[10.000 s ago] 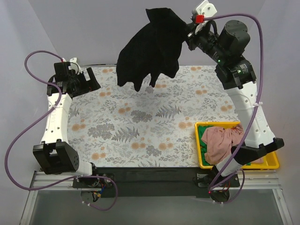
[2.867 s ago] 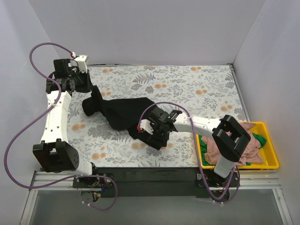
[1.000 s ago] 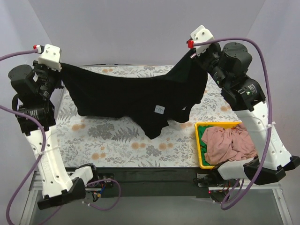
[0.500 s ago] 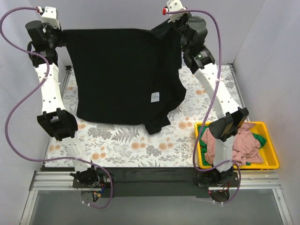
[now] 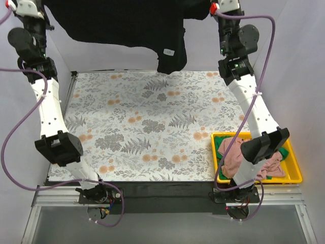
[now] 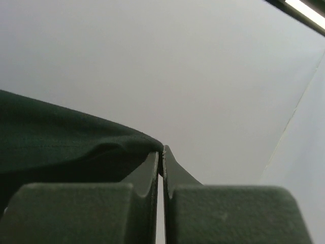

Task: Fold and stack the t-shirts
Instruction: Flatten the tshirt out

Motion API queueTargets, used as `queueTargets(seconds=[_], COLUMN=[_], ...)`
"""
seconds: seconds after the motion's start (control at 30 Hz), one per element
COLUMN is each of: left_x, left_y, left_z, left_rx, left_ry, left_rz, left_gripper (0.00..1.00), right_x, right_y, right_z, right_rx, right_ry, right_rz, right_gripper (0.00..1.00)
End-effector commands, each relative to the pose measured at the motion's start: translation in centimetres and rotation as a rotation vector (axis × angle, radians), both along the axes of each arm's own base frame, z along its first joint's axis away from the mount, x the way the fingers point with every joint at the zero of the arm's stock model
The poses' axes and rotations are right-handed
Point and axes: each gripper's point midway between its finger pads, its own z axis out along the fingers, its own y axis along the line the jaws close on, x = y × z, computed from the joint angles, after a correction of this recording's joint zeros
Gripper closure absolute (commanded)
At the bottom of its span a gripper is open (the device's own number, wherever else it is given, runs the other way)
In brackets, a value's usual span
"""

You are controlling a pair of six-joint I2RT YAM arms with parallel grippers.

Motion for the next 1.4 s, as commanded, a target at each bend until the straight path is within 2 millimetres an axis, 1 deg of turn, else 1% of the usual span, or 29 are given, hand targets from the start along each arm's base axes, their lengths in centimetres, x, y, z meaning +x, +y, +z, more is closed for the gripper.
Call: queueTargets(seconds=[0.0,0.03,0.07,0.13,0.17,0.2,0.23,0.27,0.4,0.53,0.57,0.63,0.67,0.7,0.73,0.8,0.83,0.87,0.9,0.93,0.97,1.0,1.1,1.13,1.17,1.23,1.27,1.33,1.37], left_x=[1.2,1.3,1.5,0.6,0.2,-0.8,-1.2,-1.9,-2.9,-4.0,-4.9,-6.4,-7.6,-8.5,-9.3,-12.4,-13.4,-16.1,-17.1,-18.3,-20.9,-22.0,-25.7,-26.2,-27.4,-27.8,-28.1,-27.7,-27.4], left_y=[1.5,1.1,0.6,0.2,-0.2,-0.5,-0.8,-0.9,-1.5,-2.1,-2.2,-3.0,-3.1,-2.5,-2.7,-2.3,-2.4,-2.6,-2.4,-2.5,-2.9,-2.9,-3.2,-3.0,-2.7,-2.3,-1.9,-1.4,-1.2], left_z=[-7.9,-10.4,-16.3,-20.8,-23.6,-27.8,-30.0,-33.3,-39.4,-42.4,-43.6,-43.9,-45.0,-45.2,-44.7,-46.5,-46.9,-48.4,-48.9,-49.5,-51.0,-51.8,-54.3,-54.6,-55.6,-54.9,-54.6,-53.5,-53.1], left_rx=[0.066,0.08,0.089,0.145,0.164,0.199,0.208,0.2,0.204,0.228,0.219,0.264,0.298,0.306,0.329,0.388,0.429,0.399,0.503,0.508,0.462,0.559,0.6,0.62,0.622,0.654,0.637,0.596,0.565], left_ry=[0.141,0.192,0.303,0.368,0.41,0.483,0.521,0.59,0.738,0.836,0.888,0.902,0.945,0.96,0.956,1.037,1.051,1.135,1.132,1.155,1.226,1.229,1.313,1.317,1.355,1.339,1.341,1.341,1.341], left_rz=[0.023,0.007,-0.023,-0.019,-0.04,-0.043,-0.052,-0.07,-0.134,-0.213,-0.24,-0.304,-0.331,-0.337,-0.369,-0.43,-0.462,-0.51,-0.533,-0.556,-0.602,-0.636,-0.663,-0.654,-0.646,-0.622,-0.61,-0.616,-0.614], left_gripper=[1.0,1.0,1.0,1.0,1.0,1.0,1.0,1.0,1.0,1.0,1.0,1.0,1.0,1.0,1.0,1.0,1.0,1.0,1.0,1.0,1.0,1.0,1.0,0.95,0.91,0.78,0.7,0.45,0.45], right_x=[0.9,2.0,2.8,2.9,2.2,1.4,0.6,-0.8,-3.3,-5.0,-5.9,-8.2,-9.5,-11.6,-13.0,-15.8,-18.6,-20.1,-21.2,-22.8,-24.3,-25.3,-29.0,-30.1,-30.8,-31.0,-31.4,-30.9,-30.5], right_y=[1.1,1.8,2.8,3.5,3.9,4.8,5.1,5.6,6.0,7.4,8.0,7.9,8.5,7.8,7.8,7.4,7.1,6.7,6.5,7.0,6.5,6.7,7.5,7.7,7.4,7.2,7.2,8.2,8.4], right_z=[-4.3,-7.4,-12.3,-18.1,-23.2,-25.3,-27.1,-31.0,-36.1,-40.1,-41.6,-44.0,-44.9,-46.7,-47.0,-48.4,-49.7,-50.6,-51.2,-51.3,-53.0,-53.3,-55.1,-55.8,-56.0,-55.7,-55.2,-53.2,-52.6], right_rx=[-0.069,-0.113,-0.195,-0.289,-0.342,-0.409,-0.439,-0.501,-0.582,-0.671,-0.704,-0.791,-0.832,-0.878,-0.931,-0.985,-1.033,-1.077,-1.106,-1.147,-1.181,-1.193,-1.207,-1.235,-1.242,-1.237,-1.23,-1.176,-1.154], right_ry=[0.043,0.107,0.198,0.299,0.408,0.441,0.479,0.565,0.7,0.879,0.94,1.072,1.108,1.21,1.228,1.307,1.372,1.399,1.411,1.389,1.422,1.426,1.496,1.517,1.555,1.587,1.602,1.565,1.556], right_rz=[0.054,0.057,0.078,0.103,0.131,0.179,0.196,0.222,0.263,0.382,0.439,0.504,0.554,0.589,0.621,0.678,0.722,0.739,0.748,0.771,0.784,0.8,0.868,0.89,0.897,0.899,0.923,0.955,0.953], right_gripper=[0.99,0.99,0.99,0.99,0.99,0.99,0.99,0.99,0.99,0.99,0.99,0.99,0.99,0.99,0.99,0.99,0.99,0.99,0.99,0.99,0.99,0.99,0.99,0.99,0.82,0.6,0.02,0.02,0.02])
